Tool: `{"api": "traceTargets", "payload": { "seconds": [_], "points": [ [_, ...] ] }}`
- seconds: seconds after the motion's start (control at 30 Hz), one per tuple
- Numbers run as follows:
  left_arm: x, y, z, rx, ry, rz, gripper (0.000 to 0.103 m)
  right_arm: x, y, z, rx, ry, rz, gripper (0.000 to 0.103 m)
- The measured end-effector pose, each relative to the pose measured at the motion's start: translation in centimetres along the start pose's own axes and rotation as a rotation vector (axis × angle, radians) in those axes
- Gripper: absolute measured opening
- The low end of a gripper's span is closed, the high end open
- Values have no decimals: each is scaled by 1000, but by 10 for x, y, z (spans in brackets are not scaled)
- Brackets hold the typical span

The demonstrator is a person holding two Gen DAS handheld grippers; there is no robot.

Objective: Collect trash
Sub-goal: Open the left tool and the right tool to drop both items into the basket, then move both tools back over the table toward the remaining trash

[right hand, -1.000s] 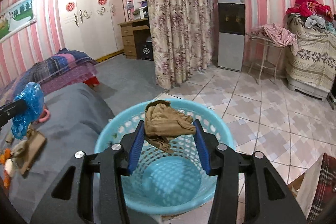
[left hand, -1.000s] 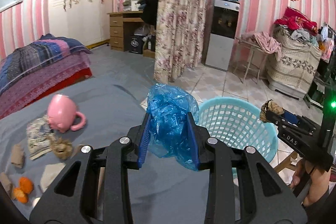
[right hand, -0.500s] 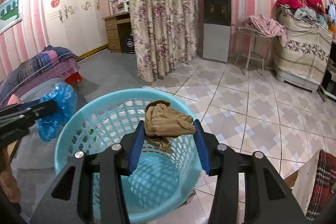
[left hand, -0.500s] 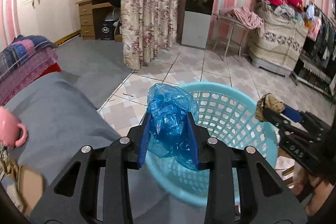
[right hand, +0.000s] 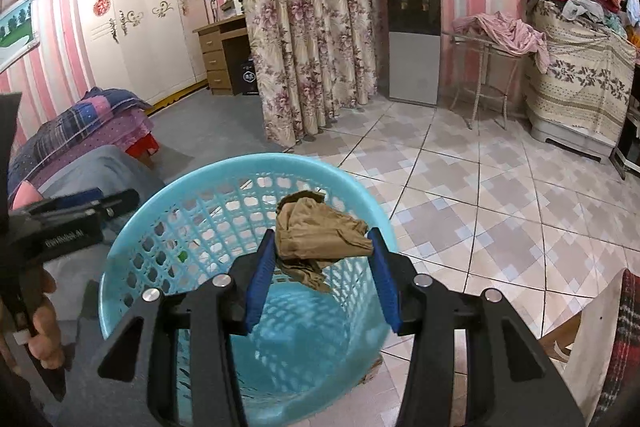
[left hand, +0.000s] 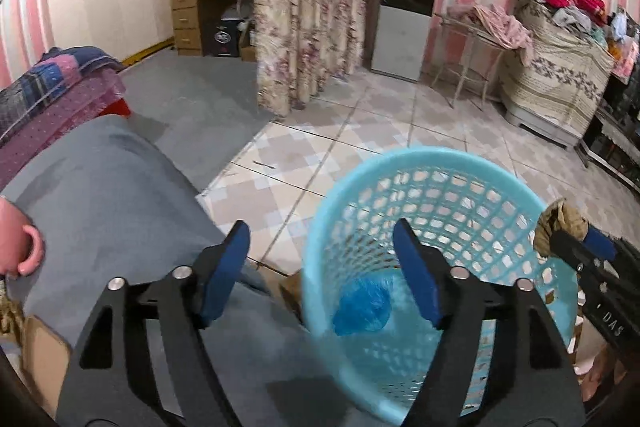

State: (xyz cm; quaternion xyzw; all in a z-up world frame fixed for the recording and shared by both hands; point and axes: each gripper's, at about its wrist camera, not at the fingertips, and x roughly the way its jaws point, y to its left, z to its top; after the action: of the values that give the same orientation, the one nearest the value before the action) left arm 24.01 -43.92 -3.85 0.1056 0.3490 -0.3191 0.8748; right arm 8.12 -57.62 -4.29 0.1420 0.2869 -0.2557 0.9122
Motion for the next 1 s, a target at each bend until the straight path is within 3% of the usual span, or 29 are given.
{"api": "traceTargets", "payload": {
  "seconds": [0.2, 0.47, 0.57, 0.67, 0.8, 1.0],
  "points": [
    [-42, 20, 1, 5, -93, 101, 88, 3, 20, -3, -15, 0, 16, 46],
    [-96, 40, -12, -32, -175, 165, 93, 12, 37, 0, 3, 7, 18, 48],
    [-108, 46, -16, -36, -186, 185, 93, 12, 42, 0, -15, 7, 13, 68],
    [-119, 51, -20, -47, -195, 192, 93, 10, 41, 1, -12, 10, 16, 74],
    [-134, 56, -26, -56, -208, 206, 94, 2, 37, 5, 29, 0, 45, 90],
    [-166, 58, -26, -82, -251, 217, 97, -23, 48, 11, 20, -50, 82, 94]
  ]
}}
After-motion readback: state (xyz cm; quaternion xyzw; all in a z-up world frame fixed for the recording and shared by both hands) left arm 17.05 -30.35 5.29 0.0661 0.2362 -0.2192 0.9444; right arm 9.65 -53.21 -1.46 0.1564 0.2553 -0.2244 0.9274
